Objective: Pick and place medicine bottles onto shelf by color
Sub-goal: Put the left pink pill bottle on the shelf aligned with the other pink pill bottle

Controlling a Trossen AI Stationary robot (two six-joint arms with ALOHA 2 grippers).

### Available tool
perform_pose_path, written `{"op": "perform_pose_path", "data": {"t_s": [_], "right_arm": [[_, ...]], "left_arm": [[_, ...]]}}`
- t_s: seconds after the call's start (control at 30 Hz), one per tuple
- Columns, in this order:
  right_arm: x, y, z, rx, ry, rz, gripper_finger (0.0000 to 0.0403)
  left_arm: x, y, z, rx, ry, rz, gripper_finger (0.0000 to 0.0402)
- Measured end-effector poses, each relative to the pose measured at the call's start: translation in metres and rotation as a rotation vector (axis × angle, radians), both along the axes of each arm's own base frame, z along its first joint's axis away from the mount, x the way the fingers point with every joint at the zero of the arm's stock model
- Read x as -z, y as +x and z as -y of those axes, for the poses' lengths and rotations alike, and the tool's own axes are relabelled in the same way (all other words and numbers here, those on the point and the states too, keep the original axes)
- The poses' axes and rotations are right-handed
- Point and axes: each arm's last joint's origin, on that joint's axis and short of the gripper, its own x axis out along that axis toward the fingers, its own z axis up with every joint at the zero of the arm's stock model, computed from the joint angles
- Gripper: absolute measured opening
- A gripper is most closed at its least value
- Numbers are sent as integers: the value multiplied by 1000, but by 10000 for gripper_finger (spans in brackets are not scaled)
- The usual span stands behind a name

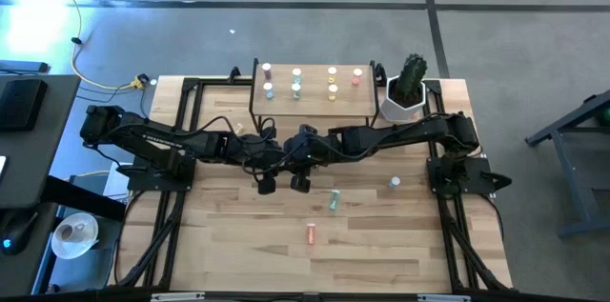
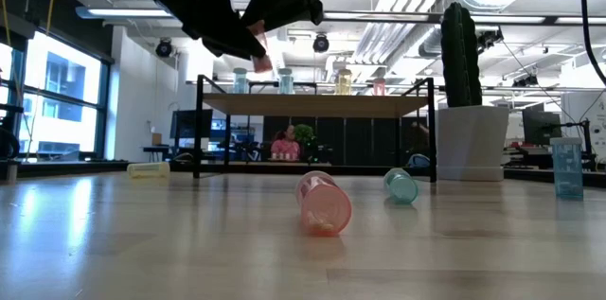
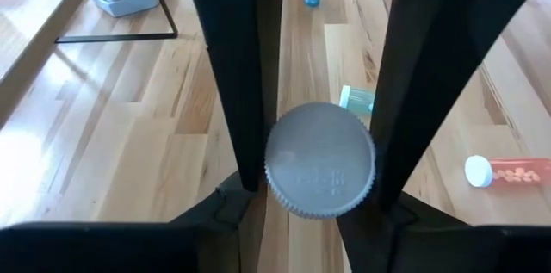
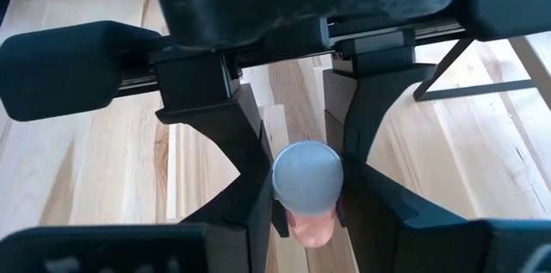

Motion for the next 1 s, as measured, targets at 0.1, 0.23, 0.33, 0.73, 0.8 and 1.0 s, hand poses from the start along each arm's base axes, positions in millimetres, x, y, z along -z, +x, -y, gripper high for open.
{"op": "perform_pose_path", "data": {"t_s": [0.1,0.23,0.33,0.73,0.8,1.0], "right_arm": [[0,0,0,0,0,-2,106],[0,-1,0,4,-13,-9,105],[-2,-3,0,-9,-28,-16,105],[-47,-28,7,26,-98,90,104],[-56,-35,8,41,-133,105,104],[-83,-61,14,126,-268,117,104]], "left_arm": [[0,0,0,-2,1,0,129],[0,0,0,-5,3,0,155],[0,0,0,-7,4,5,176],[-2,0,-2,-10,11,16,196],[-6,-2,-3,-5,28,26,196],[-16,-8,-12,-26,44,63,196]]}}
